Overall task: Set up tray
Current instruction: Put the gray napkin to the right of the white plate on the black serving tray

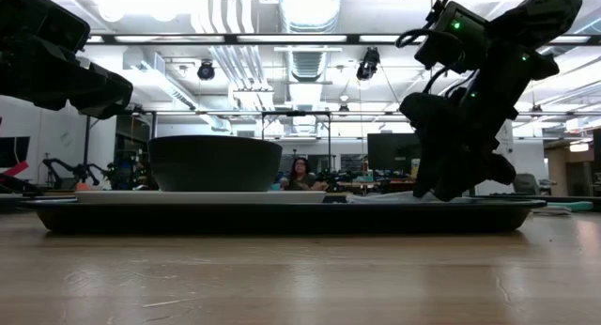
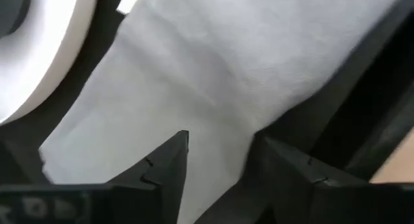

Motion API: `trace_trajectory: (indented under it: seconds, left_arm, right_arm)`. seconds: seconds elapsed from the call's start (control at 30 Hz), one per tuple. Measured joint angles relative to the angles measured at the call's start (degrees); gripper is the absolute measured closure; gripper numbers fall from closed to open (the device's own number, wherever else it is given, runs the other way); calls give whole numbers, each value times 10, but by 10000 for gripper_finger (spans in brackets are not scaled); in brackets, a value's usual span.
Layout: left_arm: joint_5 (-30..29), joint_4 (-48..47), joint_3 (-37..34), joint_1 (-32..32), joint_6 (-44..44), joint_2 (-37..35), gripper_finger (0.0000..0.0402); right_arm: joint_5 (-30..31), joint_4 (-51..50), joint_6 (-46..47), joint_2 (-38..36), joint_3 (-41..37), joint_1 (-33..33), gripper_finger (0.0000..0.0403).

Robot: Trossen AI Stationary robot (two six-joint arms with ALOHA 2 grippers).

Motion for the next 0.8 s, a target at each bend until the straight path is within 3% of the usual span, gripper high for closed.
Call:
trace_trajectory:
  seconds: [0.17, 0.43, 0.8]
  left_arm:
    - [0, 0, 0, 0, 0, 0, 293]
    - [0, 0, 0, 0, 0, 0, 293]
    - [0, 0, 0, 0, 0, 0, 293]
  right_arm:
    - [-5, -38, -46, -4, 25, -3, 215]
    - [-3, -207, -138, -8, 106, -17, 220]
    - [-3, -210, -245, -7, 203, -13, 225]
